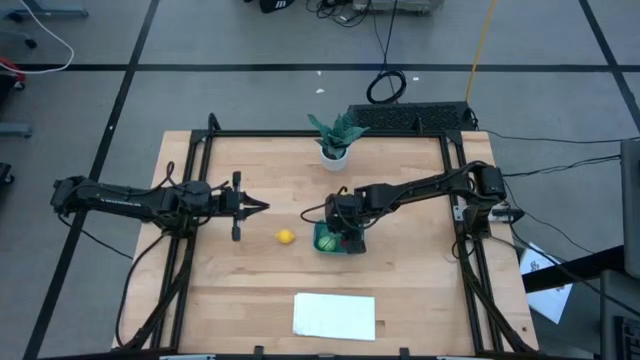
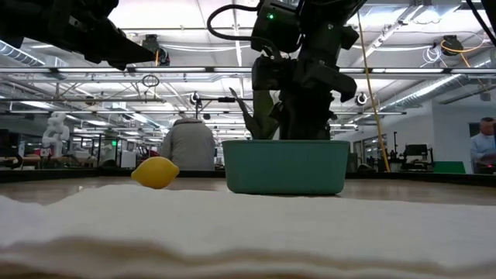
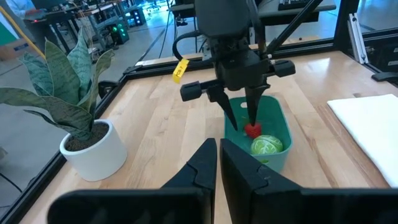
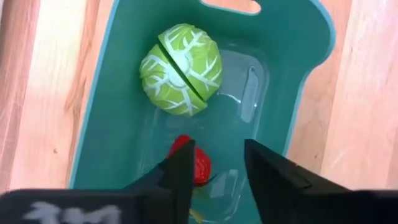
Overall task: Pick and placing Produce into tupperware
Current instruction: Put the lemon into the green bin
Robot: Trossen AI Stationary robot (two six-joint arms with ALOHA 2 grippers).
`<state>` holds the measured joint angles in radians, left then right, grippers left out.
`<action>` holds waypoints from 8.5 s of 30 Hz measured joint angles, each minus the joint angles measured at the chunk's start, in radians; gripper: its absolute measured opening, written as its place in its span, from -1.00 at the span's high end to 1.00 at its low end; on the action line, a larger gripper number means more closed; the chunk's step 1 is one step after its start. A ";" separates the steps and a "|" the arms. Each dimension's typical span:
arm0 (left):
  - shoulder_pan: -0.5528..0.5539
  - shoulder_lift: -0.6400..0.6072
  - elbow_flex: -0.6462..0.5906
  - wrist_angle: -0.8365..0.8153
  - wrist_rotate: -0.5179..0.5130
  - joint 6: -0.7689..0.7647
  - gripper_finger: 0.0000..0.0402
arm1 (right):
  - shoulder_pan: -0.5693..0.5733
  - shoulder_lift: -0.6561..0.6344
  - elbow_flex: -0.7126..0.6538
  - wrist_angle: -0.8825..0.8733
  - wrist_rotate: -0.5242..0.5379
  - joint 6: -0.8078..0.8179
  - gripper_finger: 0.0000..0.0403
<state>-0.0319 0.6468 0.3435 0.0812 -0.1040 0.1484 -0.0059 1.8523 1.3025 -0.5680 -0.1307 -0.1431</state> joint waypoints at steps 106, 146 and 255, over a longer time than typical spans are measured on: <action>0.000 0.000 0.000 -0.003 0.000 -0.004 0.87 | 0.037 -1.150 -0.145 0.034 0.161 0.155 1.00; 0.000 0.000 0.000 -0.003 0.000 -0.008 0.87 | 0.099 -1.536 -0.971 0.751 0.133 0.156 1.00; 0.123 0.670 0.816 -0.760 0.164 -0.170 0.87 | 0.098 -1.430 -1.106 0.953 0.213 0.052 1.00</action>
<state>0.0914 1.3165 1.1599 -0.6784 0.0603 -0.0219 0.0921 0.4218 0.1963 0.3847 0.0822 -0.0906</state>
